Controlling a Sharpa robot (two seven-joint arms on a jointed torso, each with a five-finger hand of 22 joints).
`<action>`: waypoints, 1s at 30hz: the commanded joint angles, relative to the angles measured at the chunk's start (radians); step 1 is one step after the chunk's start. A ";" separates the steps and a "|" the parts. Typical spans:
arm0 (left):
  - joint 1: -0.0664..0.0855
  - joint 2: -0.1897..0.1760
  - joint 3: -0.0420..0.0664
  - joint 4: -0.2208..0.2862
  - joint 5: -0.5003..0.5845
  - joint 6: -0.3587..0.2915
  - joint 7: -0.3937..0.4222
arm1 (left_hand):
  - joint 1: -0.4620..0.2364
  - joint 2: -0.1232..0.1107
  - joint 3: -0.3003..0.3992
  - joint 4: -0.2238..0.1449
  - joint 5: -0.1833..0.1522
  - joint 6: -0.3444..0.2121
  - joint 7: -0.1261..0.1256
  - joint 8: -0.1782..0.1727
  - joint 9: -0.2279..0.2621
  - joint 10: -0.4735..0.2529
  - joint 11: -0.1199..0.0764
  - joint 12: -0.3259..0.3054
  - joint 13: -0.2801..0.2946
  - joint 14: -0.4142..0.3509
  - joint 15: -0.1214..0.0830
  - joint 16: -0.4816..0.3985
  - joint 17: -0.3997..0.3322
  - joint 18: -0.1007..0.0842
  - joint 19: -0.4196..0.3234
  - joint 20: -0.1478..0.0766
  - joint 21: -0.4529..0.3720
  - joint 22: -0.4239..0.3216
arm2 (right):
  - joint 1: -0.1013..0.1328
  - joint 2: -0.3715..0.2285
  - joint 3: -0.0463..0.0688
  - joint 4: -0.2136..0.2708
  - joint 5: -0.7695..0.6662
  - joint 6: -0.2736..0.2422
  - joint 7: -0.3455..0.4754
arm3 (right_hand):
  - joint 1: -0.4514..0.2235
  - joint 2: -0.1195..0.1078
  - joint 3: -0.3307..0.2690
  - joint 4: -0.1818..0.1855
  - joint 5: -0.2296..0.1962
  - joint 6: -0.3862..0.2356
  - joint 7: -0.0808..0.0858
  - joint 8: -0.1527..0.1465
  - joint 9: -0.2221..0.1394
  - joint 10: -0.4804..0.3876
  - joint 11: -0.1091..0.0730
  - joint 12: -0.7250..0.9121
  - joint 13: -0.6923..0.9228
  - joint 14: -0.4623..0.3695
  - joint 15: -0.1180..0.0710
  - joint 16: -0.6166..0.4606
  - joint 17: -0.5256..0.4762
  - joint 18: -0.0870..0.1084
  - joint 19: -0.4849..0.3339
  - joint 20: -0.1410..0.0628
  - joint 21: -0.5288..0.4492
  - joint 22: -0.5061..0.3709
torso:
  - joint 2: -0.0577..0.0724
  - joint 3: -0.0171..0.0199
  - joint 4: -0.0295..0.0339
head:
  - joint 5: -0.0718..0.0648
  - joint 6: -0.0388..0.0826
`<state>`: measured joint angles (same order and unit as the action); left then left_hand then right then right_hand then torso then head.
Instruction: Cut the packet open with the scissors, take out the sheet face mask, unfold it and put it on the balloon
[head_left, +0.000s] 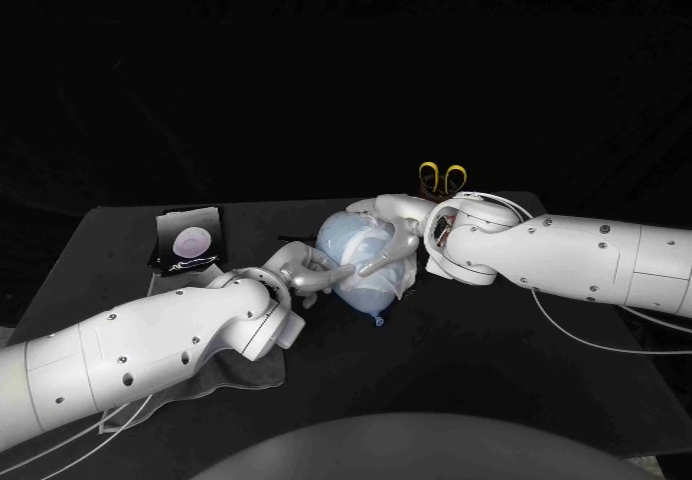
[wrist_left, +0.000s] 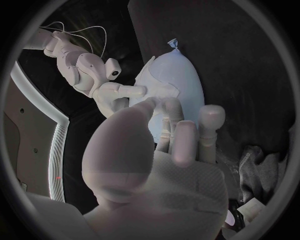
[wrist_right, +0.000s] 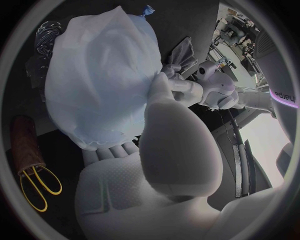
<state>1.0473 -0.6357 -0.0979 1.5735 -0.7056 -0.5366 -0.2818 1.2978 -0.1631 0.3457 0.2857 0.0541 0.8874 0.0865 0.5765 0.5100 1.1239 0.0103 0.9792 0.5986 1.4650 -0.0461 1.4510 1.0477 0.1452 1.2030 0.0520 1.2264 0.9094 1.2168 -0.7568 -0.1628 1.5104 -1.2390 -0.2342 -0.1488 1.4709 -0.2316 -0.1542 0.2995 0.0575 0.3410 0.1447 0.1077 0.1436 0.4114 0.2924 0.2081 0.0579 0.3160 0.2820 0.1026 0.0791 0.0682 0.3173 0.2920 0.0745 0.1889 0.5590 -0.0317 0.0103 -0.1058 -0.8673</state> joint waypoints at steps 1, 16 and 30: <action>0.001 0.006 0.001 -0.007 -0.023 -0.030 -0.026 | 0.032 0.035 0.033 -0.005 -0.003 0.015 -0.007 0.001 -0.002 0.026 -0.006 0.022 0.030 0.009 -0.011 0.002 0.011 -0.019 0.012 -0.002 0.010 0.009 | -0.014 0.003 -0.011 0.005 0.002 0.066 -0.017 | -0.002 -0.007 -0.006 0.002 -0.002 0.003 0.034 0.004 0.001 0.002 0.004 0.004 0.001 0.004 -0.003 0.004 0.002 0.010 0.006 -0.001 0.002 0.002 | 0.000 0.0004 0.0007 | 0.000 0.001; 0.001 0.001 0.002 0.000 -0.023 -0.053 -0.003 | 0.084 0.005 0.385 -0.108 -0.003 0.016 -0.011 0.038 0.026 0.085 -0.015 0.037 0.074 0.016 -0.018 0.016 0.050 -0.023 0.022 -0.015 0.030 0.037 | -0.016 0.001 -0.011 0.003 0.002 0.065 -0.018 | -0.002 -0.006 -0.005 0.002 -0.002 0.008 0.035 0.006 0.004 0.004 0.004 0.005 0.001 0.006 -0.003 0.005 0.002 0.010 0.007 -0.001 0.003 0.002 | 0.000 -0.0007 0.0007 | -0.001 0.002; 0.000 -0.061 0.015 0.053 0.034 -0.035 0.066 | 0.026 -0.033 0.508 -0.193 -0.001 0.036 -0.013 0.051 0.037 0.120 -0.017 0.050 0.100 0.025 -0.023 0.030 0.098 -0.025 0.028 -0.019 0.050 0.060 | -0.018 -0.002 -0.011 0.005 0.002 0.064 -0.019 | -0.002 -0.005 -0.004 0.002 -0.002 0.011 0.037 0.007 0.005 0.006 0.004 0.006 0.001 0.007 -0.004 0.006 0.002 0.010 0.009 -0.001 0.003 0.002 | 0.000 -0.0006 0.0023 | 0.004 0.003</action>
<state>1.0463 -0.6906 -0.0863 1.6186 -0.7030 -0.5763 -0.2564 1.3341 -0.1976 0.6958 0.2443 0.0498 0.9167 0.0720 0.6257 0.5466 1.2155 0.0110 1.0253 0.6977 1.4670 -0.0656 1.4760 1.1435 0.1303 1.2224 0.0323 1.2694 0.9691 1.2136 -0.7599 -0.1624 1.5118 -1.2390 -0.2400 -0.1529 1.4709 -0.2315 -0.1542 0.2995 0.0575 0.3447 0.1484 0.1118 0.1473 0.4135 0.2947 0.2109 0.0582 0.3160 0.2820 0.1026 0.0805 0.0596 0.3171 0.2918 0.0733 0.1899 0.5595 -0.0327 0.0114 -0.1009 -0.8637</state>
